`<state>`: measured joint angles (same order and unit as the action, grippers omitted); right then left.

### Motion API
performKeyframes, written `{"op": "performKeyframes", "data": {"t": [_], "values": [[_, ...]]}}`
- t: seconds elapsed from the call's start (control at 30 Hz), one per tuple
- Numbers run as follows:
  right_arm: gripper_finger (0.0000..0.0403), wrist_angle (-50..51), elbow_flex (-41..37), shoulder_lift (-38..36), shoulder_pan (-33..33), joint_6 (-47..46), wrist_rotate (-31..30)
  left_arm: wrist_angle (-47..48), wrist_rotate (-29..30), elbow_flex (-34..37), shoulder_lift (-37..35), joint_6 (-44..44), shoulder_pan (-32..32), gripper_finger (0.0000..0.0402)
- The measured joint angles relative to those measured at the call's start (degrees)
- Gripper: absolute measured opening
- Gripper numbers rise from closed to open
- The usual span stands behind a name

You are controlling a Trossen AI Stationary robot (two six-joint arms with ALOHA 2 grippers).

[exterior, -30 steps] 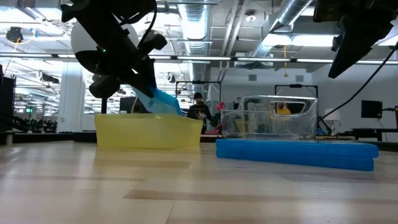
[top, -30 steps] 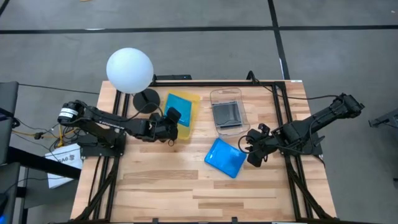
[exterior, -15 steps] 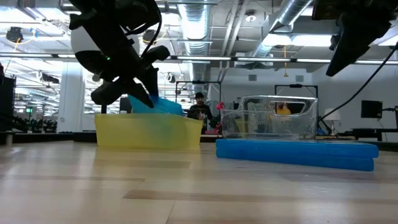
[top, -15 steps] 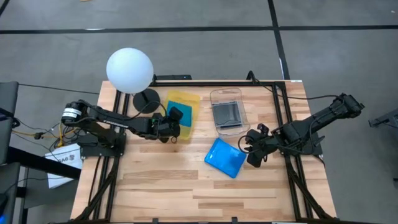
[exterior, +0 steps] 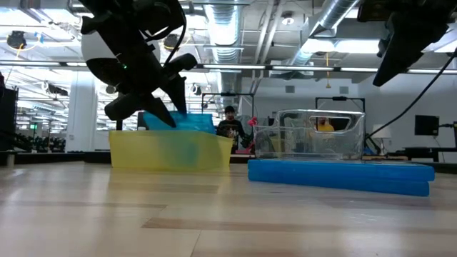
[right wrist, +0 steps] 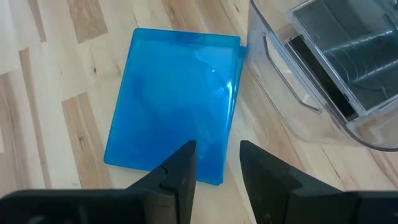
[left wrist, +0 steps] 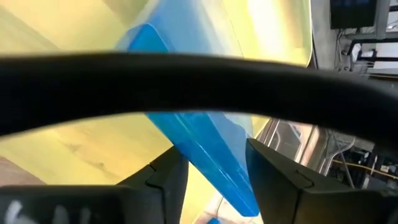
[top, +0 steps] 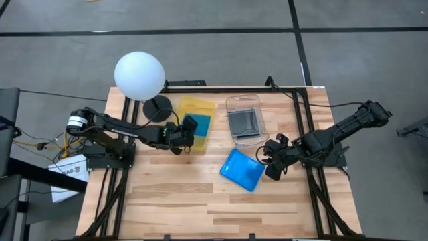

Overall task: Pick & place jewel cases by type
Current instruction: Put the blue CD case into the yellow bin

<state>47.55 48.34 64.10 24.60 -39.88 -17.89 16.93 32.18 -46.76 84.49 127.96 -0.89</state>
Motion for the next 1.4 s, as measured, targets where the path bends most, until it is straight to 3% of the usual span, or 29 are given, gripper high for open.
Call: {"op": "performKeyframes", "data": {"t": [0.37,0.7,0.9,1.13,1.4], "values": [[0.0116,-0.08,0.00,0.00,0.00,1.36,-0.01,-0.38,-0.21,0.02,-0.63,-1.11,-0.36,0.0212],[0.0116,-0.41,0.02,-0.04,0.00,1.38,-0.04,-0.72,1.60,0.04,-3.85,-7.96,-0.36,0.0226],[0.0116,-0.46,0.00,0.00,0.00,1.31,0.54,-10.35,-1.57,0.02,-5.62,-27.34,-0.36,0.0226],[0.0116,-1.50,0.02,-0.02,-0.02,-5.50,6.03,-23.86,-11.77,0.00,-6.01,-53.49,-0.36,0.0226],[0.0116,-3.48,0.02,-0.03,-0.10,-21.98,13.75,-24.10,-21.94,0.00,-5.99,-76.87,-0.41,0.0226]]}}
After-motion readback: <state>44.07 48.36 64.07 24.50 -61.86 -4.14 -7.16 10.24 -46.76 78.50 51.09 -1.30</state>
